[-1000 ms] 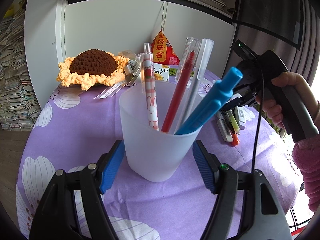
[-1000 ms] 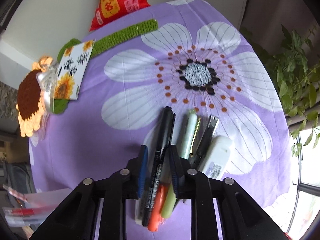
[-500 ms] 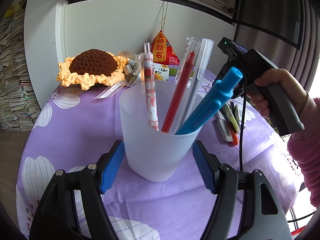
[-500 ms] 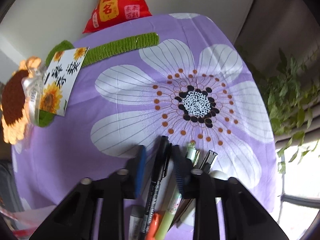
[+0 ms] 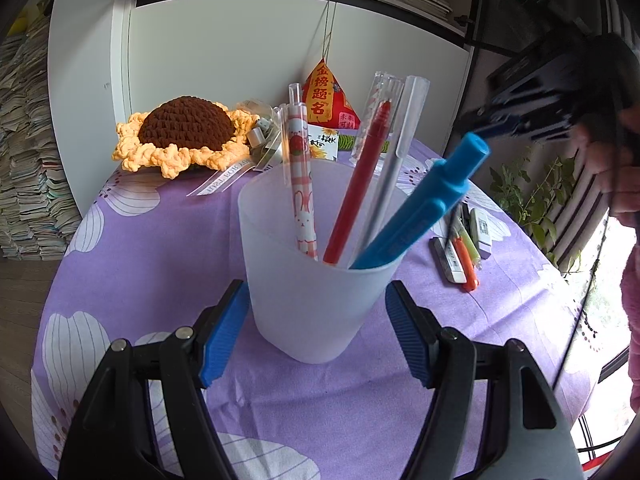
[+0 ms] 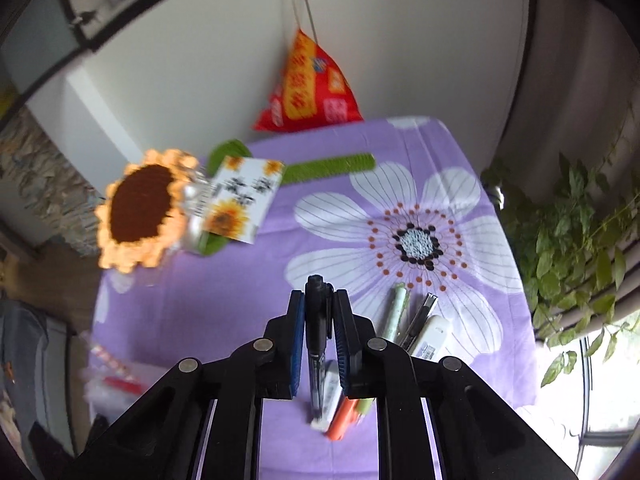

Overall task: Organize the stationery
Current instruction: 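Move the right tool to the pens and grasp the black marker, then carry the black marker with the right tool and release it into the cup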

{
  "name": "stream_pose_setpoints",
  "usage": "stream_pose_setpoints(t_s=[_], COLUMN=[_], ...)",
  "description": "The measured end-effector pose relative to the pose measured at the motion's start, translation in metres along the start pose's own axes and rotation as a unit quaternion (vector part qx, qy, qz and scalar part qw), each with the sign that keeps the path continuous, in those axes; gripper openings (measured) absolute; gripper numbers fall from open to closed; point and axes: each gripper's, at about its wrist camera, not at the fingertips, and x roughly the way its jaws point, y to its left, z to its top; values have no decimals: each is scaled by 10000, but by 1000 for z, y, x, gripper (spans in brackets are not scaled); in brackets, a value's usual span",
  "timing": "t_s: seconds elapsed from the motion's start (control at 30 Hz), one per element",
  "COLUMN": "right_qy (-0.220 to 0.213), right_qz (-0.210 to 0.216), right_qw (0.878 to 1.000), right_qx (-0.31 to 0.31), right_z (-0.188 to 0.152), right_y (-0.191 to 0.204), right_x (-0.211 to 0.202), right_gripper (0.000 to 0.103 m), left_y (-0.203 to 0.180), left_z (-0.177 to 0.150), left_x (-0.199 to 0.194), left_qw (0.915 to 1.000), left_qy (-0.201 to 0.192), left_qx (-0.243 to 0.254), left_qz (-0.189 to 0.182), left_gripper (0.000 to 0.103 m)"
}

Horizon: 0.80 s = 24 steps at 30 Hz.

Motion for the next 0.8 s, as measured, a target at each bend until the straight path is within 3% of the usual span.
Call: stream_pose_setpoints(t_s=[0.17,0.43,0.63,0.8], right_qy=[-530,-1317,-1587,-1378], right_qz=[269,724,1053,1235], right_qw=[9978,9845,9731,9722], right_qx=[-295,-903,-1294,-1432], right_z=[-13,-23,-41,-46], right_y=[20,64,90,103], right_x=[-51,-125,-153,-137], right_gripper=[15,12,12,12], left_y=[0,0,0,0], left_z=[0,0,0,0], left_x=[0,0,0,0], left_qw=[10000,10000,10000,10000], left_qy=[0,0,0,2], left_qx=[0,0,0,-1], left_qz=[0,-2,-4,-3], left_gripper=[69,69,69,69])
